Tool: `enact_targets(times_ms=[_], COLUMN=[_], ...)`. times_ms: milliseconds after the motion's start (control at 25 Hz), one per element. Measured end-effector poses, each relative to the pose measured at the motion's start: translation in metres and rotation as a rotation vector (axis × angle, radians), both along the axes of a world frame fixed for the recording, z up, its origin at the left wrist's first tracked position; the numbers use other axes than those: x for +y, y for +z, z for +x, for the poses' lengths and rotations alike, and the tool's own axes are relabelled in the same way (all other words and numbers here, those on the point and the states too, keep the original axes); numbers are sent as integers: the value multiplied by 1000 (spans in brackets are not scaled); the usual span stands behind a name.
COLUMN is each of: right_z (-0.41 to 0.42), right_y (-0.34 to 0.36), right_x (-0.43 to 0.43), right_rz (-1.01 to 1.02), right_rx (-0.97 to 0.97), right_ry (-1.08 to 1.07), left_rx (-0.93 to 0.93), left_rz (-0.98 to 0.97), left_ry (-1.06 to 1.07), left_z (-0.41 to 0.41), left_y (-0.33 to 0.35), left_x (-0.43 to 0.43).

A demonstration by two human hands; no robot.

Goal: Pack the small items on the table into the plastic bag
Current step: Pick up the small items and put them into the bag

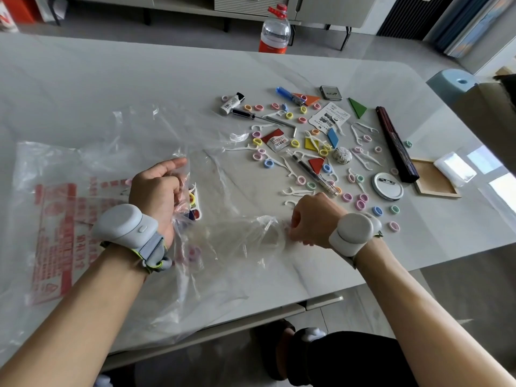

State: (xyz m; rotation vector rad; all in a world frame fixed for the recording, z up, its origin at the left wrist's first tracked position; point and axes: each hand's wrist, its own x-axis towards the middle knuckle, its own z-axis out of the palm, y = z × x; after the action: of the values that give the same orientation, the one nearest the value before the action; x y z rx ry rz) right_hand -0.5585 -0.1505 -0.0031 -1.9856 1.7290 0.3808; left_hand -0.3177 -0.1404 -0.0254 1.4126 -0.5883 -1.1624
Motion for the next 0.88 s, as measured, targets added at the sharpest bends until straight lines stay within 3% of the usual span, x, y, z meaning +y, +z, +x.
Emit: enact_targets(times_ms=[240,440,720,880], right_z=[23,46,126,138], right_y=[7,12,-14,-19], right_x=[-16,-28,-21,-24], right_rz=[-26,72,146,23], right_rx=[-332,-780,-841,-851], right_ry=[-167,-482,-412,-306], left_rx=[16,10,-9,-40], left_rz=[-17,-21,-8,22], left_ry=[-1,-4,28,29], left_z=[5,6,15,17], left_y=[-2,0,-4,1], left_x=[-2,2,0,0])
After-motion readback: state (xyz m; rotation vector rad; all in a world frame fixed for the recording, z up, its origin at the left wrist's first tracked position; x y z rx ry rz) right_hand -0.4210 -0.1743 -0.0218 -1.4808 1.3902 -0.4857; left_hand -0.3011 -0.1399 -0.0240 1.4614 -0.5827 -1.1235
